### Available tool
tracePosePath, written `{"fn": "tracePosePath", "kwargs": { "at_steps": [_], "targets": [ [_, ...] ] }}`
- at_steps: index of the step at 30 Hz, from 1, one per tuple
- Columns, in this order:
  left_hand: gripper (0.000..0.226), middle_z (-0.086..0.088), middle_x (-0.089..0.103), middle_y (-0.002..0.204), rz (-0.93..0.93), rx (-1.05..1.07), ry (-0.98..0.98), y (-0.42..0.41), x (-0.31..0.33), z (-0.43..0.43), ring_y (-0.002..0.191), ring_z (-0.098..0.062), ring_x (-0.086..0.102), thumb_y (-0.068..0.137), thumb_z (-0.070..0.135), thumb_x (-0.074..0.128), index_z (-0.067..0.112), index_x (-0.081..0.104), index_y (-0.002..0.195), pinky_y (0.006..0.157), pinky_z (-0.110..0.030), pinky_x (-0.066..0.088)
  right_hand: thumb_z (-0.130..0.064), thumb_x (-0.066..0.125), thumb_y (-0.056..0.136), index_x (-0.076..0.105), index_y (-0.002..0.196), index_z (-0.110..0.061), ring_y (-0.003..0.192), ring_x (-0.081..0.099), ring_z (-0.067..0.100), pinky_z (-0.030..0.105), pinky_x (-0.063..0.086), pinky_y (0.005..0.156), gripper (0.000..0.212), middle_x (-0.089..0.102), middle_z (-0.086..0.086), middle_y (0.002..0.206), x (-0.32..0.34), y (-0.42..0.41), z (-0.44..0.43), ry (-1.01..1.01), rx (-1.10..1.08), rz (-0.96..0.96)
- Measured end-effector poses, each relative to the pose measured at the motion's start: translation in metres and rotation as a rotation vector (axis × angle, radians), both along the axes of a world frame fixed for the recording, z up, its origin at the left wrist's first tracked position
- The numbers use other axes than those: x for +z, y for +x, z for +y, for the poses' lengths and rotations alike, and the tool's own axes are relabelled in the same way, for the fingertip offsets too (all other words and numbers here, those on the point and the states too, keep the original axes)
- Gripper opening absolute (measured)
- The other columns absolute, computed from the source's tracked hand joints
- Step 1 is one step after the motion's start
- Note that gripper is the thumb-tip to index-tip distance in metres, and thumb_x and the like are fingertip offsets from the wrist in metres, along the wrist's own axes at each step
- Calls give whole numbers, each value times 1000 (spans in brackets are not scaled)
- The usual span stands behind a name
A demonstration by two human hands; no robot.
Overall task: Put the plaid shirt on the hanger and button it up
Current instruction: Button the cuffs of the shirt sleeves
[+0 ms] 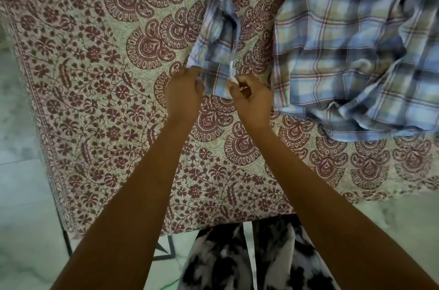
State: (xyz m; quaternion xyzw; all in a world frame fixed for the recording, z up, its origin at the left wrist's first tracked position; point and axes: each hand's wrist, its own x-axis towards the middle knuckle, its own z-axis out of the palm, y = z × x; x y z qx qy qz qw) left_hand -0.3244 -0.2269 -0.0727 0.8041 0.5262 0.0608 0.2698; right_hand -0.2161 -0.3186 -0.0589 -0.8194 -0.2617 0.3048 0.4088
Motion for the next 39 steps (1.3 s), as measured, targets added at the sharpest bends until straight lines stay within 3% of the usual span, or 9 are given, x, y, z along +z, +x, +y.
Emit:
{"fn": "tracePosePath", "kwargs": {
  "at_steps": [3, 5, 8, 12, 16, 25, 30, 33, 39],
  "targets": [
    [22, -17, 67, 96, 49, -43, -8, 0, -1, 8, 85, -33, 62, 89, 7, 48, 8, 61, 107, 66, -37, 45, -16, 62, 87, 65, 96, -4, 60, 50, -2, 5, 37, 58, 15, 56, -11, 73, -3, -1, 4, -20, 13, 48],
    [17, -16, 65, 94, 110, -87, 8, -1, -2, 11, 83, -32, 61, 90, 11, 49, 8, 57, 105, 61, -33, 38, -13, 59, 88, 65, 98, -4, 61, 49, -2, 4, 35, 57, 15, 56, -11, 77, -2, -2, 6, 6, 39, 33],
    [12, -14, 65, 87, 140, -73, -6, 1, 1, 12, 77, -31, 59, 88, 14, 52, 9, 57, 96, 58, -31, 33, -8, 56, 88, 67, 100, -4, 67, 50, 5, 6, 38, 59, 17, 60, -1, 85, -5, -2, 10, 9, 76, 57],
    [8, -3, 68, 76, -70, 151, -179, 9, 12, 14, 67, -17, 60, 78, 10, 64, 11, 67, 85, 63, -28, 48, -8, 58, 87, 70, 89, -7, 61, 47, 9, 23, 39, 61, 12, 60, 8, 70, -11, -2, 17, -14, -38, 217],
    [9, 7, 63, 73, -291, 190, -183, 23, 29, -4, 58, 3, 53, 78, 9, 64, 10, 70, 85, 60, -12, 46, -13, 60, 85, 70, 85, -12, 69, 55, 15, 37, 47, 68, 10, 62, -3, 69, -11, -4, 21, 4, -146, 362],
    [11, -5, 71, 81, -265, 175, -91, 30, 18, -24, 69, -17, 64, 84, 13, 59, 10, 68, 88, 65, -33, 53, -12, 62, 86, 68, 67, -27, 61, 45, 21, 31, 37, 60, 25, 60, -4, 57, -3, -1, 12, 84, -219, 500],
    [11, -4, 71, 81, -348, 175, -125, 33, 25, -24, 69, -15, 65, 82, 11, 59, 8, 68, 86, 67, -28, 53, -15, 60, 87, 73, 93, -8, 50, 47, 0, 22, 37, 54, 15, 68, 5, 70, -6, -3, 14, -13, -159, 302],
    [12, -4, 71, 80, -343, 178, -151, 36, 25, -26, 70, -17, 65, 82, 13, 57, 10, 68, 85, 69, -36, 55, -15, 59, 88, 72, 96, -7, 64, 57, 7, 27, 46, 60, 18, 72, 9, 84, -4, -2, 14, 14, -144, 259],
    [15, -8, 71, 81, -351, 233, -158, 38, 24, -27, 70, -19, 65, 83, 11, 55, 6, 68, 88, 68, -39, 55, -15, 55, 88, 71, 95, -10, 65, 58, 10, 26, 44, 58, 18, 71, 5, 83, 5, 2, 12, 69, -65, 161]
  ]
}}
